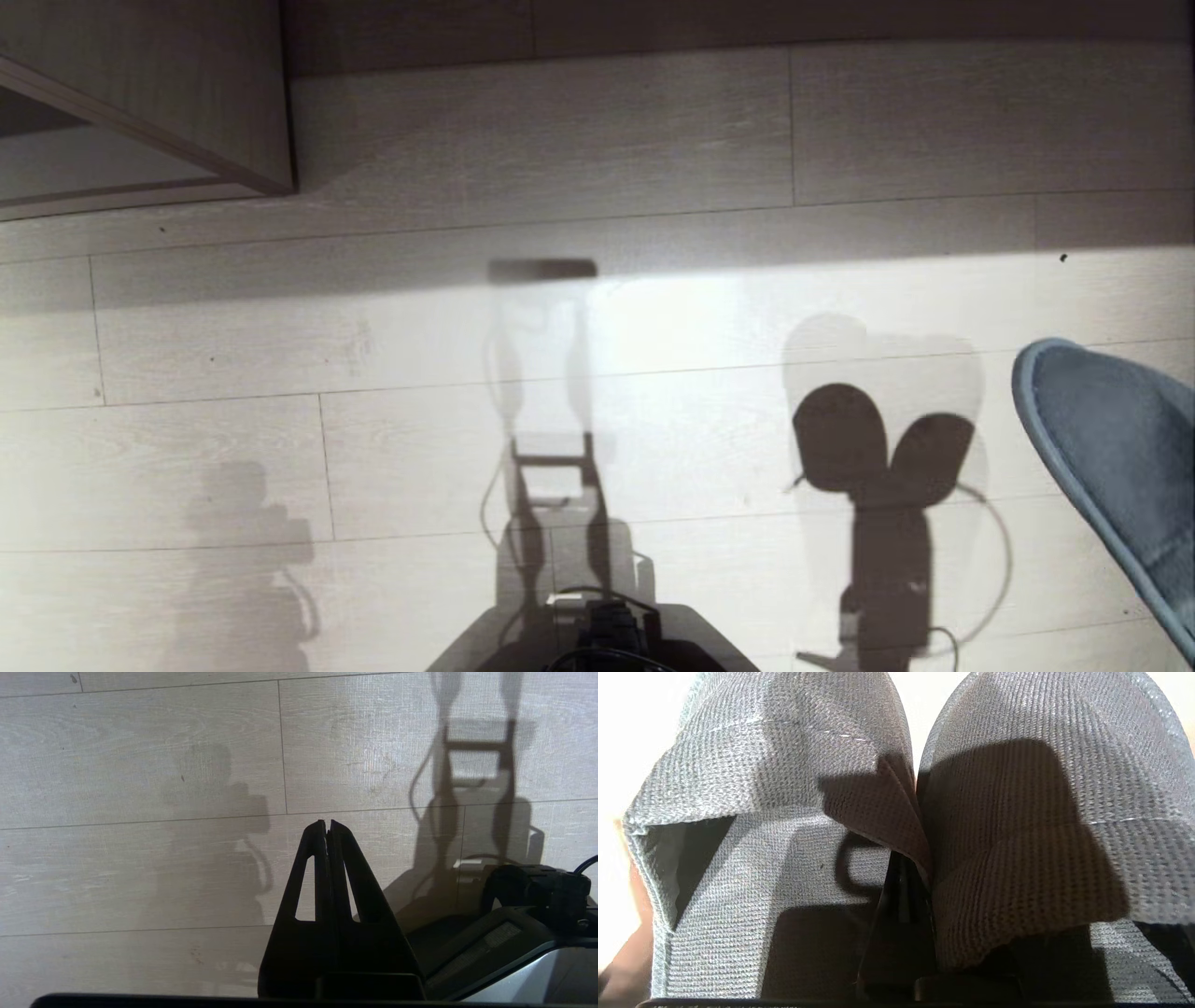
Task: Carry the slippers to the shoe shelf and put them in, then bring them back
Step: Place the slippers on the floor
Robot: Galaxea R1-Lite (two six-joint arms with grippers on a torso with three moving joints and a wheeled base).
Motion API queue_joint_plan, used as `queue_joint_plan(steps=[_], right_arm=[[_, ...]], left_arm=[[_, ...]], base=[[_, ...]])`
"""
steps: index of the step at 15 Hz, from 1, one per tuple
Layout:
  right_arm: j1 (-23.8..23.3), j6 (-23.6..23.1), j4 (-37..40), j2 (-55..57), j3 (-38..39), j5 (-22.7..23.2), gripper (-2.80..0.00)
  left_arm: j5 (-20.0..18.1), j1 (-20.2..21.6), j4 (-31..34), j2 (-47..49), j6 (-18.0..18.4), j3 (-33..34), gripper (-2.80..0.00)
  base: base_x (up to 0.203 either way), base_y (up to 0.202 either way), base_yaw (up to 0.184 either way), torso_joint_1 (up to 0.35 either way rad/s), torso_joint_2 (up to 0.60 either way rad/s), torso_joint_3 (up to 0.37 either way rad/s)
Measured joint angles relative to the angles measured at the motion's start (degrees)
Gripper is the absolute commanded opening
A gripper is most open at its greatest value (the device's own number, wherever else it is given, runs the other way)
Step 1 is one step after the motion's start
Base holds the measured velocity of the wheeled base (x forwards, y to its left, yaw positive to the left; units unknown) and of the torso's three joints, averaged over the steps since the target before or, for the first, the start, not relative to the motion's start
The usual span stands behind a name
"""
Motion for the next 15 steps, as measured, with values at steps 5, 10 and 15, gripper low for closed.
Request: queue_joint_plan(steps=[5, 10, 15], right_arm=[[-0.3, -3.5, -22.0, 32.6, -9.0, 3.3, -2.8], [-2.1, -4.4, -51.5, 62.4, -15.1, 7.7, -2.8], [-4.0, -1.6, -73.9, 79.0, -19.9, 14.4, 0.0]], left_arm=[[0.0, 0.0, 0.0, 0.0, 0.0, 0.0, -2.8], [0.0, 0.0, 0.0, 0.0, 0.0, 0.0, -2.8], [0.0, 0.0, 0.0, 0.0, 0.1, 0.0, -2.8]], base=[[0.0, 0.0, 0.0, 0.0, 0.0, 0.0], [0.0, 0.0, 0.0, 0.0, 0.0, 0.0], [0.0, 0.0, 0.0, 0.0, 0.0, 0.0]])
